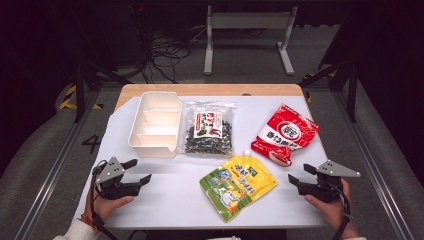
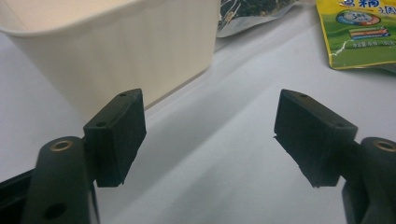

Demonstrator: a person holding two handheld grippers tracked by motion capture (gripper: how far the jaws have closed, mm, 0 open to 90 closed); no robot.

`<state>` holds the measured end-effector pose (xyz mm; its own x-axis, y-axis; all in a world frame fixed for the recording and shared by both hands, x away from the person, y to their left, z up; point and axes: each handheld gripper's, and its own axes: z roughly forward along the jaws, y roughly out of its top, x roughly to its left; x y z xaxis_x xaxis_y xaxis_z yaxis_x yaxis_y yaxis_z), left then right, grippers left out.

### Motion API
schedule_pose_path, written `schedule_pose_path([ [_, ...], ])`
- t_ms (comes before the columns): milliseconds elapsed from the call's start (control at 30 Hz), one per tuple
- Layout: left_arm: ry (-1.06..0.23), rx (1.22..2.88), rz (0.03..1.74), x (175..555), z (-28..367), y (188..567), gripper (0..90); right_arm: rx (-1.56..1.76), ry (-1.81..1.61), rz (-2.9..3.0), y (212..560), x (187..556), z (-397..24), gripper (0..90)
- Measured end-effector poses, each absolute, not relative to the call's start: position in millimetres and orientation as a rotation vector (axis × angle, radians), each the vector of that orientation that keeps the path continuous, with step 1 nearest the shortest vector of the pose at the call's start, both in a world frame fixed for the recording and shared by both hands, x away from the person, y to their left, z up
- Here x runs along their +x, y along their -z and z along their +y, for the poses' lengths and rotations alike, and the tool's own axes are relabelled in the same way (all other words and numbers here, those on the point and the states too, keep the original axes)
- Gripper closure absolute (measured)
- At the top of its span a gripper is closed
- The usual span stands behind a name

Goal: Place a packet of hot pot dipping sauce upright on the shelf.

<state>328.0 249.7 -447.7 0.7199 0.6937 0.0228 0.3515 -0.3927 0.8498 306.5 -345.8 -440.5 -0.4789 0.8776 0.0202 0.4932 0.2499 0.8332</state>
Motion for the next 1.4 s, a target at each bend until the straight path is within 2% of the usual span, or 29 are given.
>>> schedule_pose_path([
  [200,-0.437,2.007,0.787,323.4,248.7,449.5,19.1,1.376,-1.165,2.009,432.3,328.1,-352.5,26.3],
  [300,-0.431,2.020,0.777,320.4,248.6,450.5,18.6,1.507,-1.231,1.960,433.1,349.8,-359.0,24.1],
  [600,-0.441,2.046,0.768,317.4,248.6,451.1,18.4,1.620,-1.198,1.967,441.7,383.7,-354.6,19.0],
  [833,-0.422,2.079,0.718,321.4,233.5,451.1,18.4,1.738,-1.237,1.975,451.4,401.4,-348.8,20.0],
  [900,-0.408,2.093,0.706,322.5,229.5,452.0,18.4,1.722,-1.255,2.015,449.5,404.2,-344.2,34.4],
  [967,-0.400,2.106,0.695,324.1,226.7,452.7,18.4,1.719,-1.286,2.044,451.9,406.9,-342.0,42.6],
  [1033,-0.386,2.099,0.692,325.3,224.1,452.5,18.4,1.683,-1.324,2.090,451.5,407.4,-340.8,59.8],
  [1100,-0.379,2.097,0.680,327.2,220.7,450.9,18.5,1.635,-1.322,2.103,450.6,405.8,-338.9,66.2],
  [1200,-0.363,2.082,0.667,329.7,215.1,448.2,18.7,1.603,-1.335,2.111,449.6,402.5,-341.3,72.1],
  [1400,-0.321,2.060,0.633,337.2,202.8,439.5,19.2,1.470,-1.343,2.084,441.8,392.5,-337.6,74.3],
])
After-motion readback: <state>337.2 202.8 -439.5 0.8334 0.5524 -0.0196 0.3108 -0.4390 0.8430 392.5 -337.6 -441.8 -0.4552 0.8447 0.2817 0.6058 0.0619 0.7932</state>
